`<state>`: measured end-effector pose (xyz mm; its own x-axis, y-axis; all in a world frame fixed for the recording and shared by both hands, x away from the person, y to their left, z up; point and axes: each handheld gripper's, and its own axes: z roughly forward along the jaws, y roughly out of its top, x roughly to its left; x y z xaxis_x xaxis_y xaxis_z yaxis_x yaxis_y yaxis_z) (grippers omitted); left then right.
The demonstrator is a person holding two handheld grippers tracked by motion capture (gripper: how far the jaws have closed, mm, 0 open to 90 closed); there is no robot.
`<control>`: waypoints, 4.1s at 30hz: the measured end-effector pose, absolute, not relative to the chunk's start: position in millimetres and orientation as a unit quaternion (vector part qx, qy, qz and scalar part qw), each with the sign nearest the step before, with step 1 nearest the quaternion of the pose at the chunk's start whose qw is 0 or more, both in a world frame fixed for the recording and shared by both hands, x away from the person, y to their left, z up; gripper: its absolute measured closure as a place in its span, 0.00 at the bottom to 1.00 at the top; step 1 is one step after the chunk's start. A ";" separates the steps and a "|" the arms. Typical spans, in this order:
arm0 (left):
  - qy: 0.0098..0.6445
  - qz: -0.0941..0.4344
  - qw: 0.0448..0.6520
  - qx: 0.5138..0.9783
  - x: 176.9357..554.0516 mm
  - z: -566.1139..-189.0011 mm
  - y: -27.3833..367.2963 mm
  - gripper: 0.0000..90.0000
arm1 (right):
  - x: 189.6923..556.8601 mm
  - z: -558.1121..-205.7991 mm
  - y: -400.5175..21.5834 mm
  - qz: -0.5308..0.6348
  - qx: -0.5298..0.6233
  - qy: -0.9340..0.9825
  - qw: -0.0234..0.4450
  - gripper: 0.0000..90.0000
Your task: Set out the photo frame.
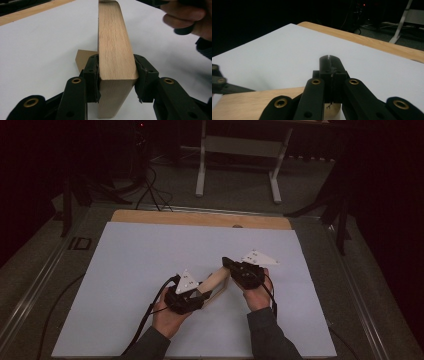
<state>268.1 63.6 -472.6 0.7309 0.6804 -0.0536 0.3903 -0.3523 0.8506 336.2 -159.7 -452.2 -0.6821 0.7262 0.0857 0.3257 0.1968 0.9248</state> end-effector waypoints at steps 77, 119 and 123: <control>0.350 0.202 0.423 0.811 269.0 -484.4 77.3 0.59 | 312.5 -450.1 -184.5 0.500 0.281 0.806 0.144 0.53; 0.351 0.204 0.424 0.810 272.5 -479.8 88.0 0.63 | 322.6 -479.7 -170.4 0.464 0.234 0.845 0.128 0.49; 0.354 0.205 0.429 0.806 272.7 -479.0 89.5 0.62 | 321.3 -478.5 -171.1 0.462 0.231 0.846 0.130 0.52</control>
<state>272.7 89.5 -479.0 0.6653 0.7462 0.0259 0.3955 -0.3816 0.8354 321.3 -171.1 -478.5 -0.8590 0.5120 -0.0067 0.2712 0.4660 0.8422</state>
